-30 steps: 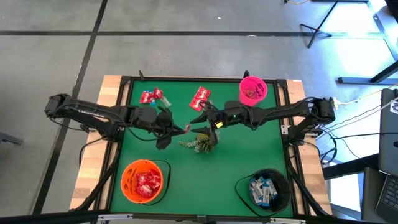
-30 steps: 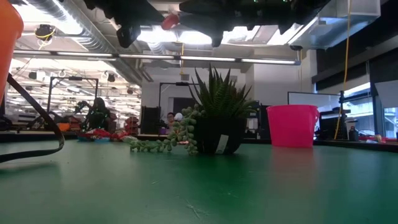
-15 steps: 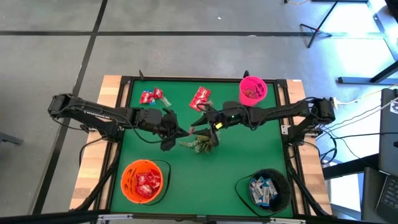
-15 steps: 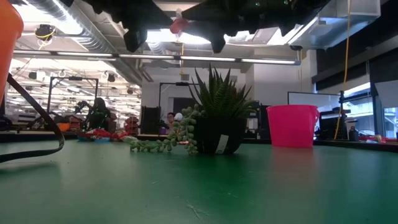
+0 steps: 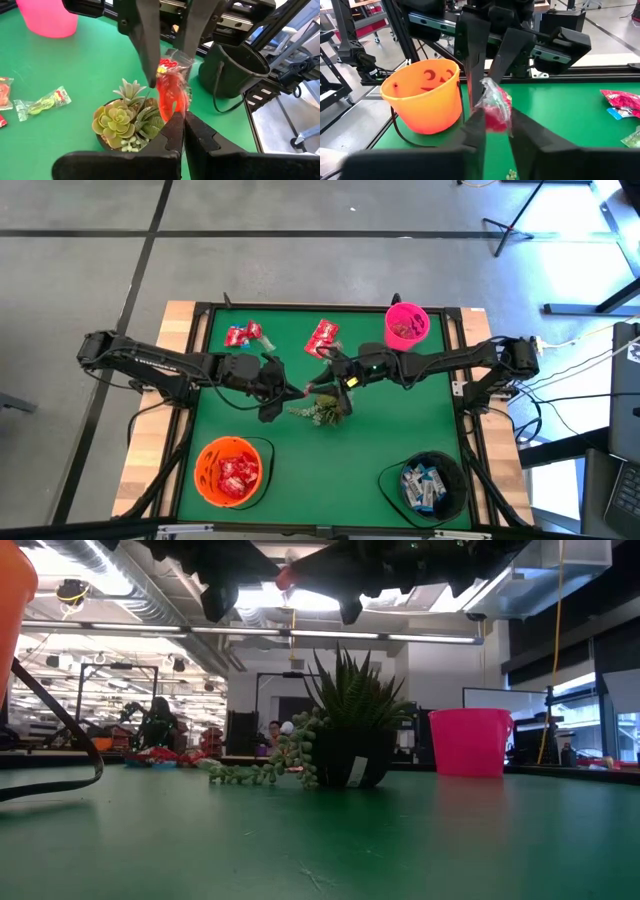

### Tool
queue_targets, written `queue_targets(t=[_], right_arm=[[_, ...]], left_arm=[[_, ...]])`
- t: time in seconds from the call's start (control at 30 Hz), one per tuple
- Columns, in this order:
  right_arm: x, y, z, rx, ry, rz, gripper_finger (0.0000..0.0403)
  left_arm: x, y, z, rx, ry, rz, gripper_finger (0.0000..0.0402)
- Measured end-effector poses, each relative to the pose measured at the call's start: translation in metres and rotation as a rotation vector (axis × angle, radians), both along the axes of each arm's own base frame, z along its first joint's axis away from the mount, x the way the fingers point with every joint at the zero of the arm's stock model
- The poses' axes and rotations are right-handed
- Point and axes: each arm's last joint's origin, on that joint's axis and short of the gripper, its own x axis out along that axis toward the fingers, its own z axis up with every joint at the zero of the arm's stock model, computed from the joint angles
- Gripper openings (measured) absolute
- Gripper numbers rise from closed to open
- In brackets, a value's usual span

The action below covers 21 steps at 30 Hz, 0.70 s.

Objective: Sort candy
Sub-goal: Put the orange gummy into the pink bucket

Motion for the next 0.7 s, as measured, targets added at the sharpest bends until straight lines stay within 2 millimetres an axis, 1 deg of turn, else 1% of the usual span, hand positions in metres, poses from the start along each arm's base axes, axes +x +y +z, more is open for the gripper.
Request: queue_targets(t=[0.07,0.13,0.17,0.27,0.33,0.4,0.57,0.7], right_arm=[[-0.0001,0.0,-0.0001,0.001,0.001,0.005,0.0032],[-0.0002,0.0003,0.0,0.005,0.0,0.025,0.0012],[-0.0002,0.0003,0.0,0.003,-0.001,0.026,0.0011],[-0.0002,0.0003,-0.0001,0.002,0.0,0.026,0.0029],[-0.0002,0.0004,-0.0001,0.002,0.001,0.026,0.0034],[-0.0003,0.0004,-0.0003,0.002,0.003,0.027,0.0032],[-0.0005,0.0004,-0.0011,0.002,0.011,0.029,0.0008],[-0.0015,0.0002,-0.0008,0.001,0.022,0.024,0.001]], left_arm=[[0.0,0.0001,0.0,0.0,0.0,0.001,0.0],[0.0,0.0,0.0,0.001,0.0,0.001,0.0],[0.0,0.0,0.0,0.001,0.0,0.001,0.0],[0.0,0.0002,0.0,-0.012,0.001,0.01,0.0003],[-0.0007,0.0004,0.0005,-0.012,0.001,0.012,0.0013],[-0.0011,0.0006,0.0009,-0.011,0.0,0.013,0.0031],[-0.0034,0.001,0.004,0.009,-0.014,0.006,0.0093],[-0.0097,0.0027,0.0086,0.073,-0.019,0.023,0.0138]])
